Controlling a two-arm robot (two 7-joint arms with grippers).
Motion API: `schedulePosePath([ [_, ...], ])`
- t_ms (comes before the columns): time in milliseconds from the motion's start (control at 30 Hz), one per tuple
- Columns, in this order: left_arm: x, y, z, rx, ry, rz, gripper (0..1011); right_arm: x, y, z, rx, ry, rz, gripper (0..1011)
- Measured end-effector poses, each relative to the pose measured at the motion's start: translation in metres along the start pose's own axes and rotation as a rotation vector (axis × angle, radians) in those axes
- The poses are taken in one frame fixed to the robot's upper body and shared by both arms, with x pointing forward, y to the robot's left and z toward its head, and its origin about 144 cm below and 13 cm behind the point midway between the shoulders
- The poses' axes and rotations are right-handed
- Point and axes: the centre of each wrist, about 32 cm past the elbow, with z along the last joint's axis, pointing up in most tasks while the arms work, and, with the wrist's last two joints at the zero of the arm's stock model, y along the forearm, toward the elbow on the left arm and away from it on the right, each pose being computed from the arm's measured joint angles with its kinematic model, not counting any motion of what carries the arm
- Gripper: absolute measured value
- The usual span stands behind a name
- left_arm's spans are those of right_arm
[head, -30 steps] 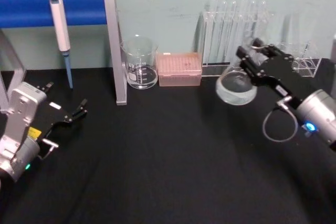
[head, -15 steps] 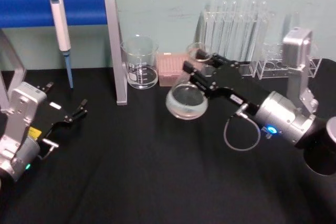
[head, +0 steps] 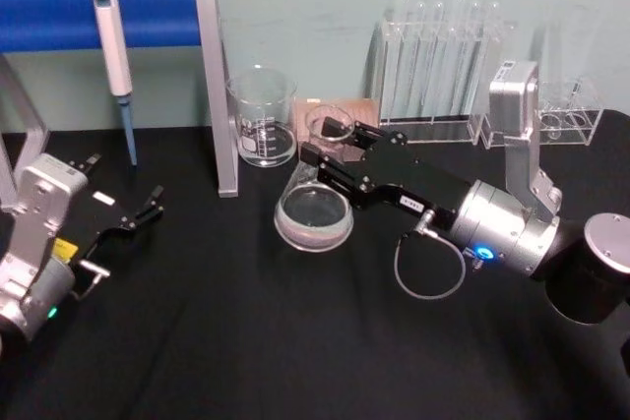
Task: Grasp the erlenmeyer flask with one hand, shake it three times, then place it back.
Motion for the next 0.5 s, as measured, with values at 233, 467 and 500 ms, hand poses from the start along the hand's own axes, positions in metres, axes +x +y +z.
schedulePosePath([
  [233,0.0000,0.0000,0.0000,0.000,0.000,0.000,1001,0.0025,-0.0017,-0.0029,-0.012,0.006,0.016,450],
  [467,0.0000,0.0000,0.0000,0.000,0.000,0.000,1001,0.0067,-0.0033,-0.0070,-0.033,0.003,0.038,450],
  [500,0.0000,0.0000,0.0000,0.000,0.000,0.000,1001,0.0078,-0.0035,-0.0084,-0.040,0.003,0.044,450],
])
